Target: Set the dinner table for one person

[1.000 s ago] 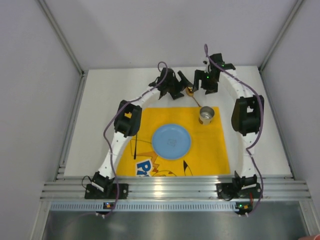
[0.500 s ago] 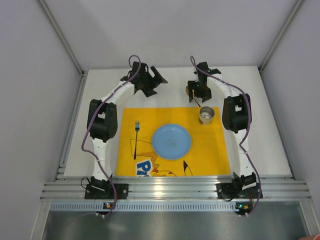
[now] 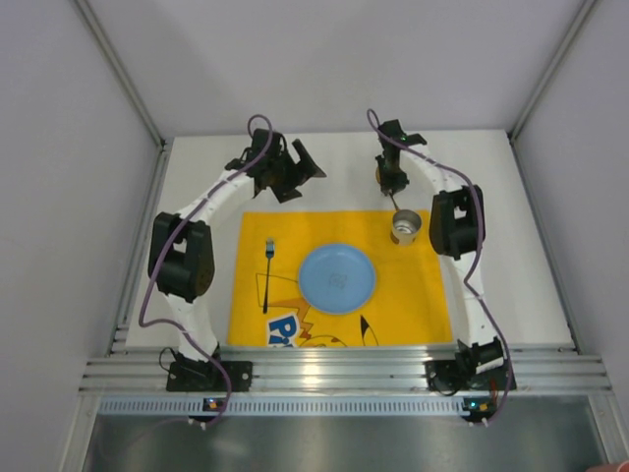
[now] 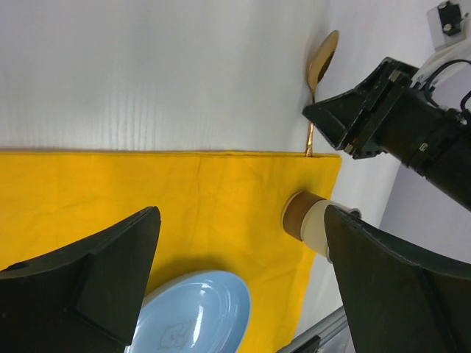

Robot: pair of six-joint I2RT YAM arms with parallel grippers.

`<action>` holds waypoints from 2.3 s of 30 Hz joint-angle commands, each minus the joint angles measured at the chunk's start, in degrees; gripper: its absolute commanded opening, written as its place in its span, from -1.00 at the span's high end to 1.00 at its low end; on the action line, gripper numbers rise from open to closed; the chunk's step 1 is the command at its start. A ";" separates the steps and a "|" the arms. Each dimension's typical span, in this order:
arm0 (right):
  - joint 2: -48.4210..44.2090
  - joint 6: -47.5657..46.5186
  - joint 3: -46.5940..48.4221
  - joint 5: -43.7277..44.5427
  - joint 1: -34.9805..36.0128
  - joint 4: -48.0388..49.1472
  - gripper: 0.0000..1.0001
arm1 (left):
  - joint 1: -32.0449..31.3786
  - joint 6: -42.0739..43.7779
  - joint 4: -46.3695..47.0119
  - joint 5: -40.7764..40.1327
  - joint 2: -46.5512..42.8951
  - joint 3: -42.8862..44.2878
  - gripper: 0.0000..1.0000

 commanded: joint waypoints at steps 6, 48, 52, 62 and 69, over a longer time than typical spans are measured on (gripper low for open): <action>5.22 -0.48 2.09 8.17 3.27 -2.68 0.84 | 0.13 2.99 -1.66 -2.72 -8.15 -7.26 -0.97; -65.79 12.61 -60.47 -15.03 5.46 7.77 1.00 | 0.39 15.74 -15.89 -8.78 -4.81 -1.20 -0.97; -64.92 15.42 -67.33 -15.20 8.45 11.11 1.00 | 0.39 16.70 -16.69 -8.79 -5.25 -2.25 -0.97; -55.70 18.94 -70.24 -15.47 9.68 18.32 1.00 | 0.39 18.46 -19.32 -9.49 -6.74 -3.31 -0.97; -50.06 20.52 -68.84 -13.10 11.18 19.90 1.00 | 0.39 18.90 -19.76 -9.84 -8.59 -5.33 -0.97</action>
